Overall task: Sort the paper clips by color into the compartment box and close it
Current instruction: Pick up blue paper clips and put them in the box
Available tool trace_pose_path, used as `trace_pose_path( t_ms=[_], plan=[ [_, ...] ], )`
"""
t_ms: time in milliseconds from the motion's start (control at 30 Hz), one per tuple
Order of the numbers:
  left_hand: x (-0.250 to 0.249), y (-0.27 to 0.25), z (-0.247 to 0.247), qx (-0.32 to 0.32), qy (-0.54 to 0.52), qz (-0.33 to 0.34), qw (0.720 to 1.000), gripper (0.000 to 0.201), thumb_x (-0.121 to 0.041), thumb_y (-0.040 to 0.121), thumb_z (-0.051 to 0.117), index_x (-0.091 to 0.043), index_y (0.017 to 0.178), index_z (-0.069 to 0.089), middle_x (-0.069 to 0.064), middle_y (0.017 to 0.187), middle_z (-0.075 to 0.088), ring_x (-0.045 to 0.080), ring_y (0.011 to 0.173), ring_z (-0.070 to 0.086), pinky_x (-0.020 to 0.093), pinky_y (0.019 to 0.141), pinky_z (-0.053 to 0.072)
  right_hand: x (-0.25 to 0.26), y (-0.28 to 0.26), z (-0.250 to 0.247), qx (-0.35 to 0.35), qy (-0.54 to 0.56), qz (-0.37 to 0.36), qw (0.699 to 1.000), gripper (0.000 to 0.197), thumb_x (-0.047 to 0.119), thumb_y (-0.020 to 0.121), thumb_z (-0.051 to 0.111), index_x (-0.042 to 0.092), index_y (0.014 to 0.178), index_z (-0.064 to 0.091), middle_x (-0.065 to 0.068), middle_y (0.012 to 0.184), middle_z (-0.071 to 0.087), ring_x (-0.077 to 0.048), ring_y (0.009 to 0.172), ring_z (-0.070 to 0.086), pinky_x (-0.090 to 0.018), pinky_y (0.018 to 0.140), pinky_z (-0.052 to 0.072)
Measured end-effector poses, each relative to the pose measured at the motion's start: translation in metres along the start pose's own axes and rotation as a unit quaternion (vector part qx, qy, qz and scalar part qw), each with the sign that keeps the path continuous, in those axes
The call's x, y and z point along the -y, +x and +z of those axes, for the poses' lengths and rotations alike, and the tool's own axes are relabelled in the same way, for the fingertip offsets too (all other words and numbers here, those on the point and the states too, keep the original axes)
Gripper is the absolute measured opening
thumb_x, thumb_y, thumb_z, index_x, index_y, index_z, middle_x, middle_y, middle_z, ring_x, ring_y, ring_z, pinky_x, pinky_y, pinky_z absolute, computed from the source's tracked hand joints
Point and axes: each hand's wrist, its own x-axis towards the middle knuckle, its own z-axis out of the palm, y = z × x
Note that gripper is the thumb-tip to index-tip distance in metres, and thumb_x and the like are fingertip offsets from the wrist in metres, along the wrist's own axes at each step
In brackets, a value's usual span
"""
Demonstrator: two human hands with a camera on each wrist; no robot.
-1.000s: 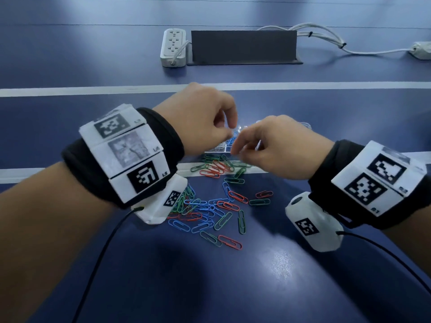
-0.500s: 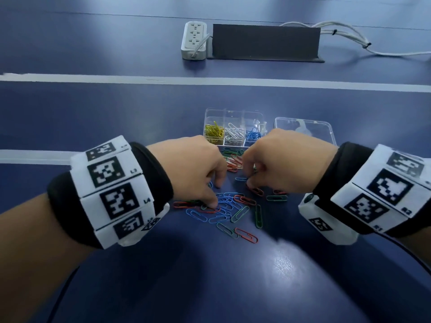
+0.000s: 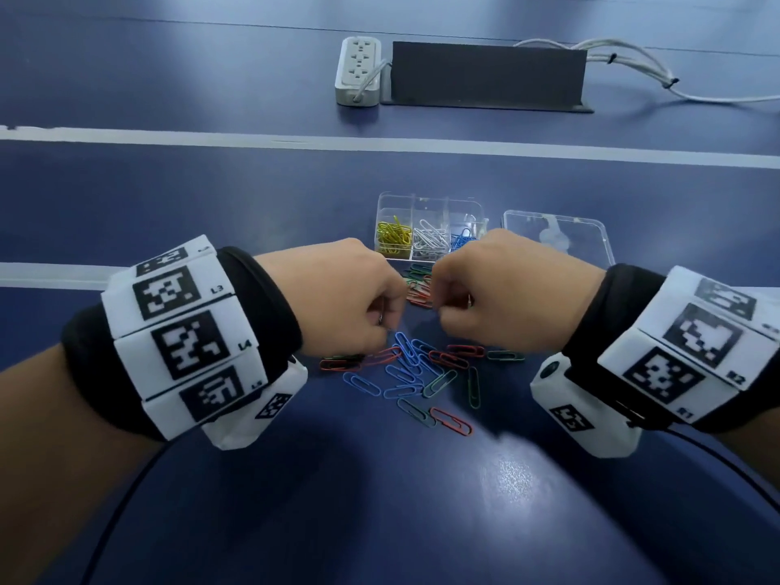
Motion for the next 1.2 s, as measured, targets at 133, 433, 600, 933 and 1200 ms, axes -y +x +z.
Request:
trace_pose_path(
  t_ms=[133,433,600,933,1200],
  plan=[
    [0.003,-0.003,0.001,0.000,-0.010,-0.008,1.000,0.007,-0.021,0.076,0.058,-0.028,0.076,0.057,-0.009,0.068,0.061,-0.001,0.055,0.048,0.013,0.057,0.039,0.006,-0.001,0.000,-0.005,0.040,-0.018,0.999,0.033,0.016,0.079,0.049,0.028,0.105,0.066,0.011,0.055,0.044,-0.009,0.057,0.040,-0.025,0.071,0.041],
    [0.012,-0.009,-0.005,-0.015,-0.059,-0.021,0.998,0.017,-0.035,0.074,0.072,-0.028,0.066,0.059,-0.014,0.060,0.057,-0.004,0.064,0.051,0.014,0.057,0.039,0.020,-0.001,0.006,0.042,-0.003,-0.058,0.997,0.016,0.031,0.080,0.060,0.021,0.084,0.071,-0.001,0.084,0.071,-0.021,0.079,0.061,-0.034,0.077,0.052],
    [0.016,-0.012,-0.009,-0.042,-0.071,-0.032,0.996,0.014,-0.033,0.075,0.069,-0.026,0.068,0.059,-0.019,0.057,0.059,-0.008,0.061,0.054,0.008,0.053,0.037,0.022,0.004,0.004,0.049,-0.010,-0.058,0.997,0.018,0.016,0.079,0.058,0.022,0.090,0.070,0.005,0.078,0.067,-0.018,0.075,0.058,-0.026,0.074,0.051],
    [0.024,-0.015,-0.006,-0.039,-0.088,-0.041,0.995,0.007,-0.027,0.079,0.064,-0.032,0.076,0.060,-0.020,0.067,0.066,-0.003,0.073,0.058,0.007,0.062,0.040,0.010,0.010,-0.001,0.088,0.131,0.027,0.987,0.028,0.013,0.081,0.051,0.028,0.096,0.070,0.007,0.063,0.059,0.007,0.048,0.052,-0.003,0.043,0.038],
    [0.012,-0.011,0.003,-0.011,0.048,-0.026,0.998,0.022,-0.046,0.074,0.067,-0.034,0.092,0.066,-0.012,0.092,0.044,0.008,0.087,0.042,0.028,0.084,0.043,0.007,0.016,0.000,0.143,0.362,0.089,0.917,0.028,0.001,0.083,0.050,0.018,0.100,0.066,-0.007,0.065,0.058,-0.018,0.056,0.055,-0.032,0.064,0.048]
  ],
)
